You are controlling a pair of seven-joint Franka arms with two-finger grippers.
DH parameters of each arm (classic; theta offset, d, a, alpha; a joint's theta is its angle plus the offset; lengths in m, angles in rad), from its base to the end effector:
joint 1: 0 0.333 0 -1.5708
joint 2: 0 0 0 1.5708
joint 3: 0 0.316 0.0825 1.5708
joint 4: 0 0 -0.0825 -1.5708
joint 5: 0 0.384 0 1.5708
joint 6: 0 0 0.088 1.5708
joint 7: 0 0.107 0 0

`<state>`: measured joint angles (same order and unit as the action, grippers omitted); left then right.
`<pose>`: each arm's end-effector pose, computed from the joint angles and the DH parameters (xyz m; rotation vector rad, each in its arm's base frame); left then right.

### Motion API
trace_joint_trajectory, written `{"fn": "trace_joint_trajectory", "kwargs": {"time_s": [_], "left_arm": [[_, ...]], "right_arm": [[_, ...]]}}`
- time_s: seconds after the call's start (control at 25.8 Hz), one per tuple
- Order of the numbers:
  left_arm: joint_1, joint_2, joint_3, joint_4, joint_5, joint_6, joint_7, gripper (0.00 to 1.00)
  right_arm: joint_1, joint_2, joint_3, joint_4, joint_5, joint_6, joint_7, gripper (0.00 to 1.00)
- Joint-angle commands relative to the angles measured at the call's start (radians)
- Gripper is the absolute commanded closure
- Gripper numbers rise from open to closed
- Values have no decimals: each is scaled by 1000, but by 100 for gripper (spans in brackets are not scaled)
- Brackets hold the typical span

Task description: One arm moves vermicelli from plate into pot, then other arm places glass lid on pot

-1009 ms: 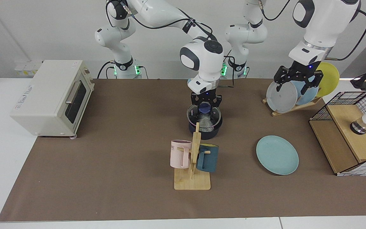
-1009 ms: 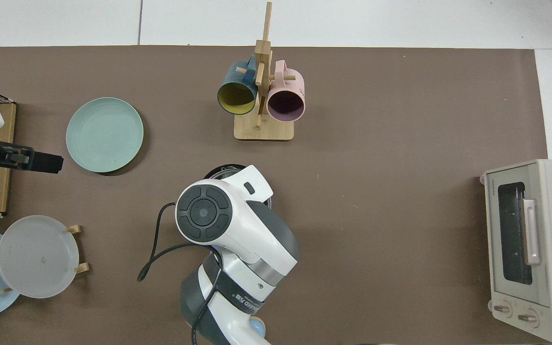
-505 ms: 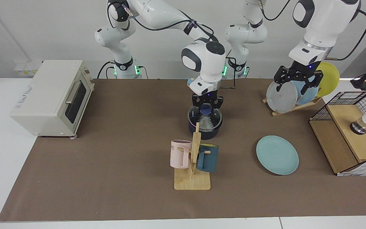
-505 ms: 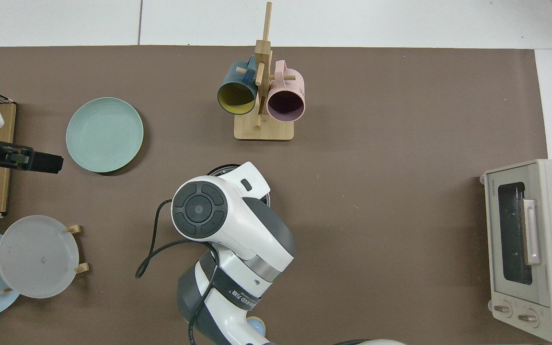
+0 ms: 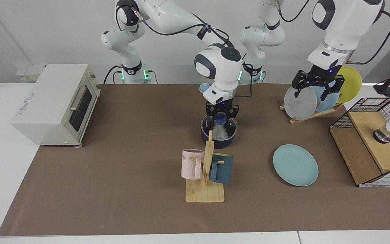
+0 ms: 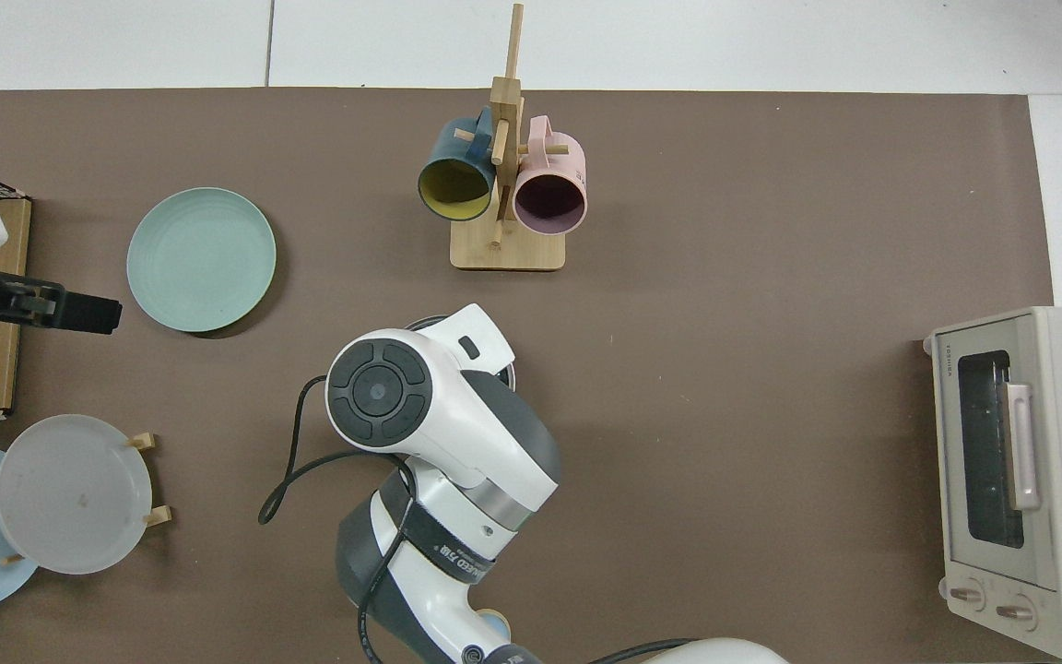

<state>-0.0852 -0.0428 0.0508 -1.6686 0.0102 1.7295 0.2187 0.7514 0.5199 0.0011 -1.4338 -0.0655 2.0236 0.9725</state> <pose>0.5552 -0.0176 0.6162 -3.0949 0.3954 -0.1600 0.5216 0.4830 0.3988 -3.1093 0.3019 -0.1415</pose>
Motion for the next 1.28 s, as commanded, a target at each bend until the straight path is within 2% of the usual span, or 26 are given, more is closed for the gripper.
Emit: {"fn": "trace_joint_trajectory", "kwargs": {"time_s": [0.0,0.19,0.27,0.31,0.35,0.39,0.5,0.7,0.82,1.01,1.24], "left_arm": [[2,-8,-2,9,13,-24,-2,0],[2,-8,-2,9,11,-24,-2,0],[2,-8,-2,9,11,-24,-2,0],[2,-8,-2,9,11,-24,-2,0],[2,-8,-2,9,13,-24,-2,0],[2,-8,-2,9,11,-24,-2,0],[2,-8,-2,9,11,-24,-2,0],[2,-8,-2,9,11,-24,-2,0],[2,-8,-2,9,11,-24,-2,0],[2,-8,-2,9,13,-24,-2,0],[2,-8,-2,9,11,-24,-2,0]], "right_arm": [[-4,28,7,29,-28,0,15,100],[-6,26,7,27,-33,-3,2,100],[-7,25,5,27,-37,-3,-3,46],[-9,25,7,27,-40,-5,-5,25],[-9,22,7,27,-43,-11,-5,6],[-9,19,7,29,-43,-28,-8,1],[-21,-13,4,30,-42,-97,-34,1],[-27,-145,0,7,-36,-158,-44,1],[-67,-228,2,-19,-24,-209,-95,1],[-148,-391,2,-134,-22,-278,-264,1],[-277,-521,2,-241,-20,-313,-449,1]]}}
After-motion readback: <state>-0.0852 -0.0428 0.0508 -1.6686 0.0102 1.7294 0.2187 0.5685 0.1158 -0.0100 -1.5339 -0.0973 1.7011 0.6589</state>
